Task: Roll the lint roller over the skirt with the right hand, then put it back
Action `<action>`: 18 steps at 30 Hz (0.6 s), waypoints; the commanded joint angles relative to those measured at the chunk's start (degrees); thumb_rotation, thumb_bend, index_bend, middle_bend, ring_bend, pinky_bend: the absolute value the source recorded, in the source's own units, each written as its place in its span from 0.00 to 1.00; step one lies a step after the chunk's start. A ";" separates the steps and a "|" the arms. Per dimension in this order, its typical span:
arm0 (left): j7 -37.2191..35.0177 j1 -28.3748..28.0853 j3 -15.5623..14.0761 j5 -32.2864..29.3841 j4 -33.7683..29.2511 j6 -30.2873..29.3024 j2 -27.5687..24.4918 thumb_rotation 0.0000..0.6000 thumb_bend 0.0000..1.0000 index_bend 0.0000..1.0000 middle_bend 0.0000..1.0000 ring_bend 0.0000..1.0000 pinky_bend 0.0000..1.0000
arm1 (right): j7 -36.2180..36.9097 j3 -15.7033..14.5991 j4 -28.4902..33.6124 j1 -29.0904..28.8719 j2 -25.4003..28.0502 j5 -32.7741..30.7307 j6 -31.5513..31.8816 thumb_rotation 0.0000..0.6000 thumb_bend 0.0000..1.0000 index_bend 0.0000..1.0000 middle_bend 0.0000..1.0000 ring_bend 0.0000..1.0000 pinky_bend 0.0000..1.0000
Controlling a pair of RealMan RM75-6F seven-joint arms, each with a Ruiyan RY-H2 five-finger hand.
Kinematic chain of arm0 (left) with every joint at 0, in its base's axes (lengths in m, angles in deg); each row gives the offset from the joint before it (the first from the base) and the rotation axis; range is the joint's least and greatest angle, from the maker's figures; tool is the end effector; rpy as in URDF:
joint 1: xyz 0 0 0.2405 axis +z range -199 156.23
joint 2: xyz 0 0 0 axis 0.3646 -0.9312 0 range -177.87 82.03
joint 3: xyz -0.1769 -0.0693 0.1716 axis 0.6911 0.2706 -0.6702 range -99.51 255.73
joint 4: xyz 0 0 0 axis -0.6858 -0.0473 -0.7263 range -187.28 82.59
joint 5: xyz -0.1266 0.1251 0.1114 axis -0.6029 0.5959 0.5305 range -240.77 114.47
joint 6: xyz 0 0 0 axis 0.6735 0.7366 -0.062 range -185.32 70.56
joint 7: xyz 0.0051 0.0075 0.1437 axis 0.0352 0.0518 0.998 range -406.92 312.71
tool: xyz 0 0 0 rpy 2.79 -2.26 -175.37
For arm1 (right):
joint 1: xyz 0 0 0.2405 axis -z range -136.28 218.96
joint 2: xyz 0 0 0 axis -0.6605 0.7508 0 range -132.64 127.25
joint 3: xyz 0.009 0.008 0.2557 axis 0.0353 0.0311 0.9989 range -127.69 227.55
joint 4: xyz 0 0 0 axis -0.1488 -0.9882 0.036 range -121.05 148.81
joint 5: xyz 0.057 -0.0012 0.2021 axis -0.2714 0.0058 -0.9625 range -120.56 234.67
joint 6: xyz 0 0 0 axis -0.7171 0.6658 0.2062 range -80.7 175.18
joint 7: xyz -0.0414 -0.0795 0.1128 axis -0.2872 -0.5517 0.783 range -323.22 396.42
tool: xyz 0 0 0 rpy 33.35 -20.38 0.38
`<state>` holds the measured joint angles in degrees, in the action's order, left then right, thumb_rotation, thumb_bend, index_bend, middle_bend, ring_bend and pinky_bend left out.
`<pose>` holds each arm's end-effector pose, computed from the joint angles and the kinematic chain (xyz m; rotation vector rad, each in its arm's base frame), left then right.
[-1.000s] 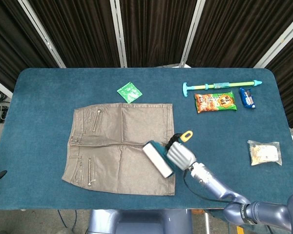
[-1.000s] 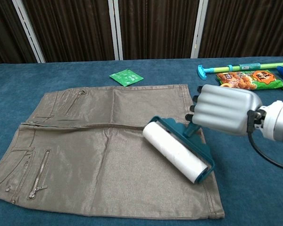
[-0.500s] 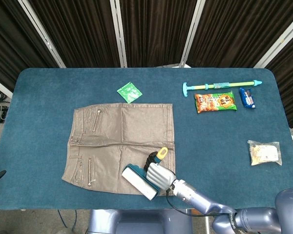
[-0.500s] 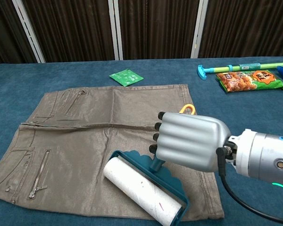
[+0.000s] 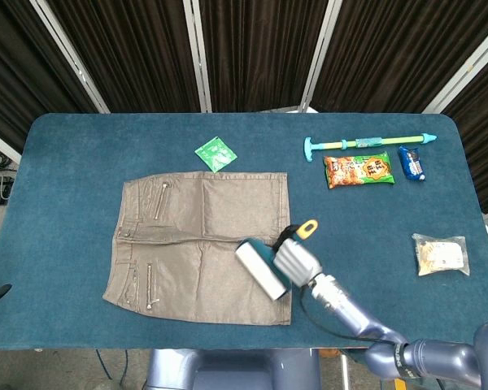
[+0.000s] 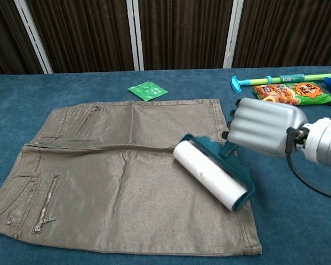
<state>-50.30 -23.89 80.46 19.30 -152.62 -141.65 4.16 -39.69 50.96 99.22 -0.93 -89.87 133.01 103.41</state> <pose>-0.3121 0.1649 0.2126 -1.3219 -0.9508 -0.8260 -0.1570 -0.3064 -0.0287 2.0954 0.3373 0.3059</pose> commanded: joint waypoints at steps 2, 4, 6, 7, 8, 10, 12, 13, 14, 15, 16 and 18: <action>0.47 -0.06 -0.08 0.04 -0.13 0.10 0.16 1.00 0.00 0.00 0.00 0.00 0.00 | 3.49 1.22 -4.09 1.34 1.89 -2.80 1.11 1.00 0.85 0.44 0.53 0.44 0.48; 0.92 -0.11 -0.12 0.06 -0.23 0.19 0.29 1.00 0.00 0.00 0.00 0.00 0.00 | 5.32 1.59 -5.98 1.87 2.64 -4.02 1.19 1.00 0.85 0.44 0.53 0.44 0.48; 1.37 -0.17 -0.11 -0.06 -0.29 0.26 0.43 1.00 0.00 0.00 0.00 0.00 0.00 | 7.69 1.99 -7.79 2.32 3.32 -4.88 1.37 1.00 0.85 0.44 0.53 0.44 0.48; 1.45 -0.19 -0.10 -0.11 -0.30 0.29 0.47 1.00 0.00 0.00 0.00 0.00 0.00 | 8.55 2.26 -8.39 2.57 3.55 -5.40 1.52 1.00 0.85 0.44 0.53 0.44 0.48; 1.58 -0.22 -0.08 -0.18 -0.31 0.36 0.52 1.00 0.00 0.00 0.00 0.00 0.00 | 9.94 2.72 -9.19 2.92 3.84 -6.30 1.60 1.00 0.85 0.44 0.53 0.44 0.48; 1.78 -0.27 -0.06 -0.27 -0.31 0.43 0.60 1.00 0.00 0.00 0.00 0.00 0.00 | 11.69 3.39 -10.24 3.31 4.16 -7.64 1.57 1.00 0.85 0.44 0.53 0.44 0.48; 2.13 -0.33 -0.11 -0.34 -0.38 0.59 0.73 1.00 0.00 0.00 0.00 0.00 0.00 | 13.58 4.29 -12.21 3.74 4.49 -9.63 1.41 1.00 0.85 0.44 0.53 0.44 0.48; 2.25 -0.35 -0.13 -0.36 -0.44 0.63 0.77 1.00 0.00 0.00 0.00 0.00 0.00 | 14.28 4.61 -13.24 3.91 4.54 -10.62 1.18 1.00 0.85 0.44 0.53 0.44 0.48; 2.44 -0.36 -0.13 -0.37 -0.49 0.62 0.81 1.00 0.00 0.00 0.00 0.00 0.00 | 14.76 4.81 -14.39 4.10 4.55 -11.70 0.81 1.00 0.85 0.44 0.53 0.44 0.48; 2.62 -0.35 -0.14 -0.36 -0.57 0.58 0.88 1.00 0.00 0.00 0.00 0.00 0.00 | 15.09 4.80 -15.40 4.14 4.45 -12.33 0.35 1.00 0.85 0.44 0.53 0.44 0.48; 2.71 -0.34 -0.15 -0.36 -0.61 0.55 0.91 1.00 0.00 0.00 0.00 0.00 0.00 | 15.28 4.73 -15.94 4.14 4.35 -12.56 0.11 1.00 0.85 0.44 0.53 0.44 0.48; 2.93 -0.33 -0.16 -0.39 -0.72 0.52 0.97 1.00 0.00 0.00 0.00 0.00 0.00 | 15.80 4.52 -17.01 4.19 4.05 -13.05 -0.42 1.00 0.85 0.44 0.53 0.44 0.48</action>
<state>-47.41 -24.22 80.31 18.92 -153.31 -141.13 5.11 -24.52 55.40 83.05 3.03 -85.67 120.59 103.56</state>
